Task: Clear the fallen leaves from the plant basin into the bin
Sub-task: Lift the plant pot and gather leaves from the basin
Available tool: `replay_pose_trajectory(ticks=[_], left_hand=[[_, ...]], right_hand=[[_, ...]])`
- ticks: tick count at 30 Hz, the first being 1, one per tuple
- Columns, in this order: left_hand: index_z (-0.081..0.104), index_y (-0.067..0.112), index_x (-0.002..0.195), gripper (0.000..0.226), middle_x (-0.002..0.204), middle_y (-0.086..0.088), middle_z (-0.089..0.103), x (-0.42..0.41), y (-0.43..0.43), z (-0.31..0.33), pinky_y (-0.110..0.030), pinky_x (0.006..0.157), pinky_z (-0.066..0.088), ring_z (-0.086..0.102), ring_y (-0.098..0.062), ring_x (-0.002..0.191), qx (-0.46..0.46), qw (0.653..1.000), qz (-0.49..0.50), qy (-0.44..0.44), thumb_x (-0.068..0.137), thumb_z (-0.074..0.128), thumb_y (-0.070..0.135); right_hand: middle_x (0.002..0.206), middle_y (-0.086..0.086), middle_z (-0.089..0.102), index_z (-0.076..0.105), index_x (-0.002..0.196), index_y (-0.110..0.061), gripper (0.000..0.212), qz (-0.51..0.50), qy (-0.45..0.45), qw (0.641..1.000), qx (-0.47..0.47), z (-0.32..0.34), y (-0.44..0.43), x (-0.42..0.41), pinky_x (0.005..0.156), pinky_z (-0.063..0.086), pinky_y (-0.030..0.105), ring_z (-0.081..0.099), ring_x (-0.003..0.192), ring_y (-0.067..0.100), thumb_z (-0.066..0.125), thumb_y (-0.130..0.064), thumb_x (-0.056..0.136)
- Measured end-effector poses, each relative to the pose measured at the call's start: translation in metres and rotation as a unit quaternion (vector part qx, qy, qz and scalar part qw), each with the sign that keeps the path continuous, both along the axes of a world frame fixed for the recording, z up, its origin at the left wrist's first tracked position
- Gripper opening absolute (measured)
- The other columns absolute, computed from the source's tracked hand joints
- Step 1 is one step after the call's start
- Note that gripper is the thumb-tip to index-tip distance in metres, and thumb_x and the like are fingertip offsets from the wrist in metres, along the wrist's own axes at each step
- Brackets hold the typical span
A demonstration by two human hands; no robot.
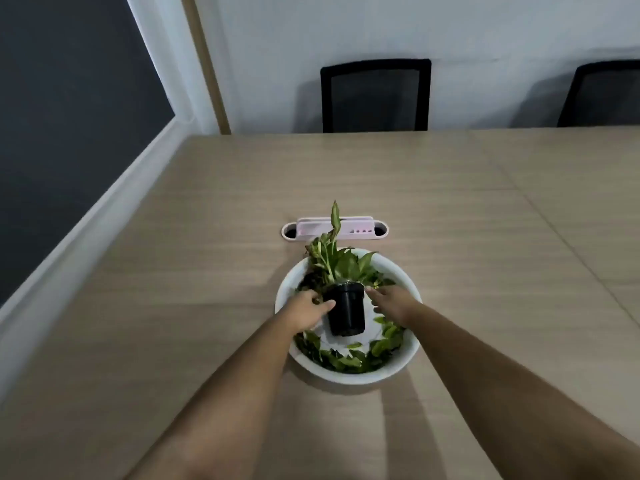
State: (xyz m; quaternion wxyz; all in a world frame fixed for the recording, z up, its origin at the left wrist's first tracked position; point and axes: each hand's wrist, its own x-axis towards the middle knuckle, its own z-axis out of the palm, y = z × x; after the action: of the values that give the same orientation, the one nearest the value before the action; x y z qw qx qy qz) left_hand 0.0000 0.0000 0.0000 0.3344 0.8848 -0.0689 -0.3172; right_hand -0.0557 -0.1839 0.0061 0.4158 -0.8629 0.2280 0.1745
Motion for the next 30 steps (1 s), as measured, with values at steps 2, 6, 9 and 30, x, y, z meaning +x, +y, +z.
replay_pose_trajectory(ticks=[2,6,9,30], left_hand=[[0.058,0.007,0.123,0.051,0.118,-0.012,0.066,0.000,-0.005,-0.009,-0.033,0.091,0.046,0.062,-0.027,0.108,-0.014,0.999,0.019,0.033,0.092,0.049,0.047],[0.066,0.006,0.110,0.048,0.114,-0.015,0.068,-0.003,-0.012,-0.018,-0.037,0.091,0.049,0.063,-0.031,0.106,-0.050,0.994,0.083,0.048,0.091,0.050,0.047],[0.067,0.006,0.110,0.045,0.114,-0.014,0.069,-0.003,-0.016,-0.018,-0.040,0.094,0.050,0.063,-0.032,0.106,-0.080,0.989,0.114,0.049,0.088,0.057,0.045],[0.046,0.010,0.133,0.064,0.123,-0.016,0.064,-0.020,-0.024,-0.020,-0.039,0.099,0.049,0.062,-0.029,0.112,-0.241,0.949,0.199,-0.029,0.076,0.070,-0.007]], right_hand=[[0.116,0.022,0.064,0.055,0.117,0.005,0.054,-0.020,0.029,0.998,0.050,-0.008,0.002,0.001,0.093,0.053,0.044,0.062,0.106,0.034,0.041,-0.042,0.095],[0.113,0.021,0.066,0.059,0.112,0.005,0.043,-0.002,0.037,0.997,0.075,-0.020,0.008,0.001,0.090,0.055,0.043,0.065,0.101,0.032,0.046,-0.032,0.095],[0.106,0.022,0.070,0.063,0.105,0.004,0.043,0.003,0.024,0.998,0.062,-0.023,0.008,0.002,0.090,0.054,0.050,0.069,0.094,0.033,0.048,-0.034,0.093],[0.135,0.008,0.054,0.043,0.131,-0.014,0.047,-0.081,-0.153,0.975,0.138,-0.039,0.006,-0.008,0.081,0.058,0.042,0.060,0.102,0.020,0.057,-0.002,0.087]])
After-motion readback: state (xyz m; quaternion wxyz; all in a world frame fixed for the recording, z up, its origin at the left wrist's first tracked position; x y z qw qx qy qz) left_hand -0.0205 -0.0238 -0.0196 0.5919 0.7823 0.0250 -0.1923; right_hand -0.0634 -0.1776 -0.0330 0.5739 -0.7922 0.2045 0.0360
